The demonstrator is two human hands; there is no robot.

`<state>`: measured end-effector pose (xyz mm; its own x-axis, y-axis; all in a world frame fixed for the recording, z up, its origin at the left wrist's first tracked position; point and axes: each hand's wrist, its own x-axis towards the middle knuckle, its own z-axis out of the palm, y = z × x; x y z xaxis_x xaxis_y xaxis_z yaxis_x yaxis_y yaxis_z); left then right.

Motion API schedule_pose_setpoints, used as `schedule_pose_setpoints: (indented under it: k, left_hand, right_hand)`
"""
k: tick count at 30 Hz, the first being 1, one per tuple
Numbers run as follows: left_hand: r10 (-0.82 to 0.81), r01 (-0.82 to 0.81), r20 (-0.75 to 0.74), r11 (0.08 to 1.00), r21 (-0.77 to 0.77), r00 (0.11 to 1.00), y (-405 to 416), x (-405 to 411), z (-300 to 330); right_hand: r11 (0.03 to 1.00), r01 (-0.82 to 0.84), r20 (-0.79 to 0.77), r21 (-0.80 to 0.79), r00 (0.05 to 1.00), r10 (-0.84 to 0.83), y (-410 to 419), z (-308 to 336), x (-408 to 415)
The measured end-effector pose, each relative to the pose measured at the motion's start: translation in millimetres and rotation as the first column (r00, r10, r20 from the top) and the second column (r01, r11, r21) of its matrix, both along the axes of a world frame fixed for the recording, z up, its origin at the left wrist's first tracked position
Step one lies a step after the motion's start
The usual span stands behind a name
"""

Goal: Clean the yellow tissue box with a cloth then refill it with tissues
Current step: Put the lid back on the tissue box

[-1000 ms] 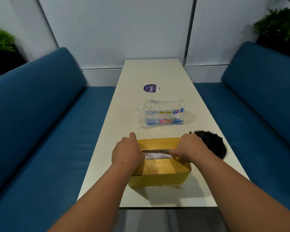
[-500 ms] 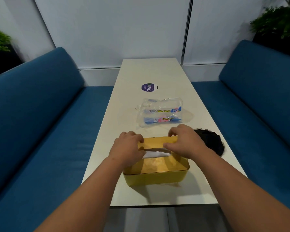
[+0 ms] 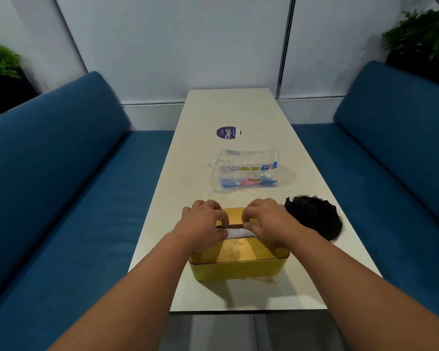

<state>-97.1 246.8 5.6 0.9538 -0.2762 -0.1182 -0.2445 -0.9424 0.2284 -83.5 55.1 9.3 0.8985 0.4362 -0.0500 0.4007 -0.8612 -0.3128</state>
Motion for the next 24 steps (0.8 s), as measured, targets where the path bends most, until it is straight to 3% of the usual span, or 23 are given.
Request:
schedule_pose_setpoints:
  k: [11, 24]
  left_hand:
    - [0.016, -0.021, 0.058, 0.996, 0.085, 0.998, -8.3, 1.1, -6.1]
    - [0.134, -0.135, -0.018, 0.987, -0.085, 0.991, -1.7, 2.1, 3.7]
  right_hand:
    - [0.994, -0.013, 0.030, -0.113, 0.999, 0.016, 3.8, -3.8, 1.3]
    - [0.997, 0.071, -0.028, -0.041, 0.997, -0.072, 4.9, 5.6, 1.9]
